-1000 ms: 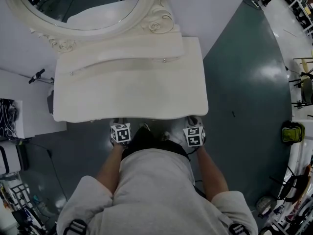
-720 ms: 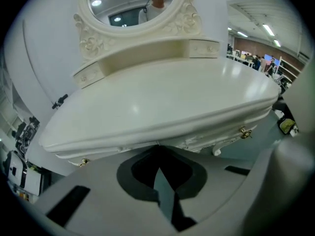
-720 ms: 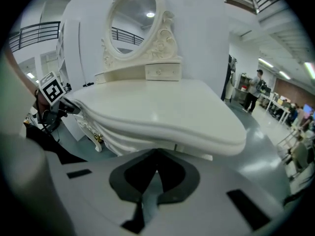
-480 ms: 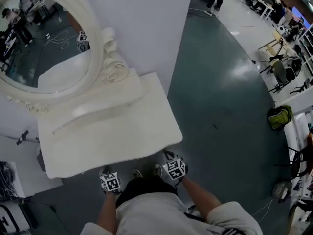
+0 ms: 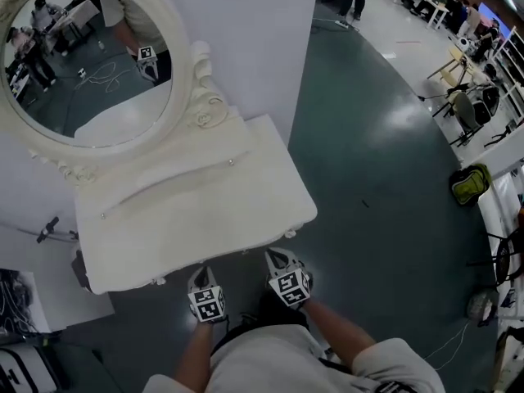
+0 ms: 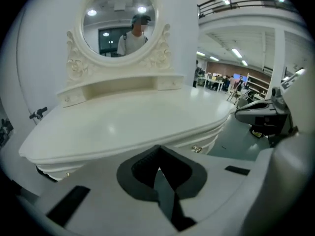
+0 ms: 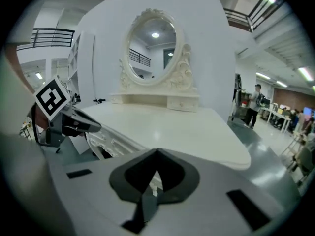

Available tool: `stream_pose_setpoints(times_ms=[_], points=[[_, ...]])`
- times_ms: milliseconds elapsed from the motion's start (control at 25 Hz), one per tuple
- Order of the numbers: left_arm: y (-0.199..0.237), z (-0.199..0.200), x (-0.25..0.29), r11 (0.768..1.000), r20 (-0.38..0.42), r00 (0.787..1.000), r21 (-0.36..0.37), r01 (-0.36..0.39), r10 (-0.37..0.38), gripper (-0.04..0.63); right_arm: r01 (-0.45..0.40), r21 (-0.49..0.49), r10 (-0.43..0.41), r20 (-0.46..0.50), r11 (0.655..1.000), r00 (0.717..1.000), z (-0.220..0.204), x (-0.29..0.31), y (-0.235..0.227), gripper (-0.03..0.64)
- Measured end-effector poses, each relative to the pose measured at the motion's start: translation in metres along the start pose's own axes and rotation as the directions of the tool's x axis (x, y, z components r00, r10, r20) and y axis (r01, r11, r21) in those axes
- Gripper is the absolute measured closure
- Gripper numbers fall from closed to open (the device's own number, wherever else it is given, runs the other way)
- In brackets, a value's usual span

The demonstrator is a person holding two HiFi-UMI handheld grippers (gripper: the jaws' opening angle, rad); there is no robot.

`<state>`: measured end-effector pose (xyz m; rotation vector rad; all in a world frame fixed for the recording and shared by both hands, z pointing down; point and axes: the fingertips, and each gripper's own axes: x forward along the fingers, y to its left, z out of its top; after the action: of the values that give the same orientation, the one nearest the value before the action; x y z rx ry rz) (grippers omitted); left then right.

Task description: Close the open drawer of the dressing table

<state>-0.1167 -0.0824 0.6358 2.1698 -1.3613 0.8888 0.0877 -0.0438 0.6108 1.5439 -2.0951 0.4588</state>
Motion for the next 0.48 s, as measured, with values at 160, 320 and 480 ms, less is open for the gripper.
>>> stream_pose_setpoints(times_ms=[160,320,480], points=[[0.002,0.014,-0.043,1.0,0.105,0.994,0.009,0.029,-0.029,0.588,0.008,0.008,-0.009,0.097,1.0,0.995,0.038,-0.027,0.042,0.601],[-0.003,0.019,-0.086,0.998,0.199,0.978,0.026,0.053,-0.057,0.588,0.038,-0.017,-0.035,0.17,0.999,0.985,0.073,-0.059,0.078,0.601],[-0.016,0.026,-0.124,0.994,0.293,0.95,0.02,0.106,-0.108,0.588,0.082,0.007,-0.081,0.252,0.997,0.964,0.098,-0.101,0.104,0.601]])
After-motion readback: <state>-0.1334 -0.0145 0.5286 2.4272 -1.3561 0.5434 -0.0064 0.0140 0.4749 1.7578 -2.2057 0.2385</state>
